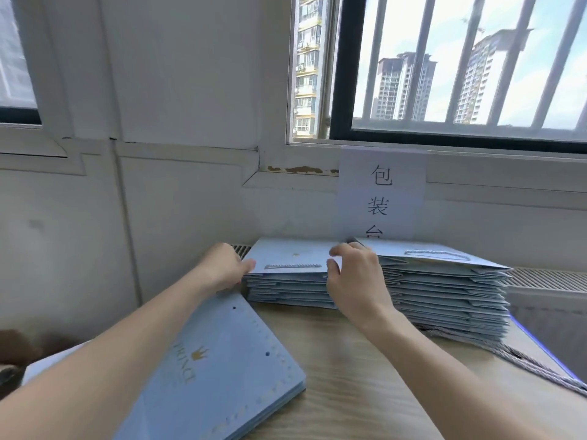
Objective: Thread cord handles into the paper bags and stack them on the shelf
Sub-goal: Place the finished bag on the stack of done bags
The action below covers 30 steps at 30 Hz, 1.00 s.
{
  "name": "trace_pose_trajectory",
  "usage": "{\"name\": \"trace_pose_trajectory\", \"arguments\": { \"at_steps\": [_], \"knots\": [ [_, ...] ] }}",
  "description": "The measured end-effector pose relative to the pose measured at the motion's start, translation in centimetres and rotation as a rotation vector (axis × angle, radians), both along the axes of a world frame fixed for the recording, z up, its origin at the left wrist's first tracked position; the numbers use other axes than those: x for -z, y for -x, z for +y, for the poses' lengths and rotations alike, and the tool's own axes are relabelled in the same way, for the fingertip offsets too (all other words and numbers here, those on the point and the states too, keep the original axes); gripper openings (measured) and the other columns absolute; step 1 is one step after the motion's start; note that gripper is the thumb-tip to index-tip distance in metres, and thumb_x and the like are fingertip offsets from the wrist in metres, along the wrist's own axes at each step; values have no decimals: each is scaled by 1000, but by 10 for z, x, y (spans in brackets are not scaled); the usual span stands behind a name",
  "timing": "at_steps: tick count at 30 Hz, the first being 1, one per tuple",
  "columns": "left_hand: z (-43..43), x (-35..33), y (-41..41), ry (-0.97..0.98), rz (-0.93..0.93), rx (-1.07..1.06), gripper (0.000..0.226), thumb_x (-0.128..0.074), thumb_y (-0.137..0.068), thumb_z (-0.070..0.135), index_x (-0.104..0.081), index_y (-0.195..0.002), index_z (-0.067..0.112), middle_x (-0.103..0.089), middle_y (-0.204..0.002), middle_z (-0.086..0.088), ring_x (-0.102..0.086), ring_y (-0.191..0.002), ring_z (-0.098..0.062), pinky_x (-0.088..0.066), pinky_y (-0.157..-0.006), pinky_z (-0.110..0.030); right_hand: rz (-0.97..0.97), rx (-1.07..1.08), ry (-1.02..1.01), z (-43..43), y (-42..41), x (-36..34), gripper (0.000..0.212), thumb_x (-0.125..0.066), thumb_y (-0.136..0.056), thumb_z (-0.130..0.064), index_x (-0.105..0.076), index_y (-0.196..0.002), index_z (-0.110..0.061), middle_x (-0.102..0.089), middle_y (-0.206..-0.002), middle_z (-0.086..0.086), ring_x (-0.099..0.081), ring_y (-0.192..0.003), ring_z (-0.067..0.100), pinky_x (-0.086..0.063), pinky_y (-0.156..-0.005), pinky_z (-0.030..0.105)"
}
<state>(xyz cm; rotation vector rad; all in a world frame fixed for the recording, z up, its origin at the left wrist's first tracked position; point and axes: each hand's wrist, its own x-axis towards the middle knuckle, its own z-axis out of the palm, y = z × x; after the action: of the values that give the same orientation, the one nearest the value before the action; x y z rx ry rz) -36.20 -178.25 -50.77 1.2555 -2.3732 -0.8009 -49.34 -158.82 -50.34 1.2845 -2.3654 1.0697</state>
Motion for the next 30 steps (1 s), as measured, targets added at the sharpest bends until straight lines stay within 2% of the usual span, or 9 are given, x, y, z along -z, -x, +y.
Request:
{"name": "trace_pose_trajectory", "arguments": {
  "at_steps": [3,6,8,10,12,17,20,25,30],
  "knots": [
    [5,2,6,48,-39,64,58,-57,-97,42,-29,-52,19,-28,-51,-1,-22,-45,-18,-21,-55,-29,69,56,-151,0,-5,3,32,-49,-102,-18,-51,-71,-13,-55,-87,6,-54,-101,27,-35,-73,27],
    [13,9,14,139,-115,63,54,-52,-99,43,-35,-56,16,-36,-55,0,-32,-47,-17,-27,-52,-29,26,114,-244,1,-5,6,47,-48,-104,-23,-30,-61,-17,-37,-69,0,-46,-85,23,-32,-67,27],
    [18,11,19,277,-181,71,40,-49,-100,44,-60,-82,11,-59,-92,-10,-58,-82,-22,-48,-75,-33,7,126,-260,-1,-3,7,46,-49,-104,-22,-32,-61,-16,-35,-68,-1,-52,-90,26,-37,-65,29],
    [23,11,23,369,-164,117,47,-45,-101,46,-60,-128,10,-49,-140,-14,-46,-129,-29,-39,-105,-37,2,126,-267,-6,-2,9,42,-50,-103,-21,-36,-65,-14,-38,-71,0,-56,-99,28,-43,-65,31],
    [31,12,27,324,-140,219,53,-42,-102,49,-57,-136,12,-41,-153,-8,-34,-142,-27,-29,-114,-35,-6,125,-260,-10,-3,10,33,-51,-103,-23,-42,-73,-13,-42,-80,3,-56,-102,28,-46,-68,30],
    [21,33,34,294,-182,296,53,-44,-98,56,-61,-79,10,-67,-110,-14,-54,-123,-27,-42,-100,-45,-13,139,-286,-15,-1,21,36,-57,-100,-32,-42,-74,-13,-51,-91,10,-56,-87,26,-38,-63,29],
    [18,30,39,302,-281,298,54,-40,-98,58,-51,-72,12,-64,-95,-13,-57,-99,-28,-46,-91,-40,-46,176,-299,-19,4,22,41,-61,-98,-33,-38,-69,-14,-58,-100,16,-48,-65,23,-31,-50,27],
    [34,16,46,332,-304,226,67,-46,-90,68,-34,-58,11,-36,-64,-7,-42,-64,-26,-30,-55,-34,-58,163,-299,-22,3,12,48,-62,-97,-34,-32,-64,-15,-46,-86,8,-47,-73,27,-36,-61,29],
    [49,17,50,329,-274,144,73,-56,-74,78,-33,-58,11,-51,-76,-20,-53,-73,-34,-40,-60,-38,-21,157,-303,-29,-2,24,40,-63,-96,-35,-40,-72,-13,-55,-90,12,-55,-90,30,-40,-63,32]
  ]
}}
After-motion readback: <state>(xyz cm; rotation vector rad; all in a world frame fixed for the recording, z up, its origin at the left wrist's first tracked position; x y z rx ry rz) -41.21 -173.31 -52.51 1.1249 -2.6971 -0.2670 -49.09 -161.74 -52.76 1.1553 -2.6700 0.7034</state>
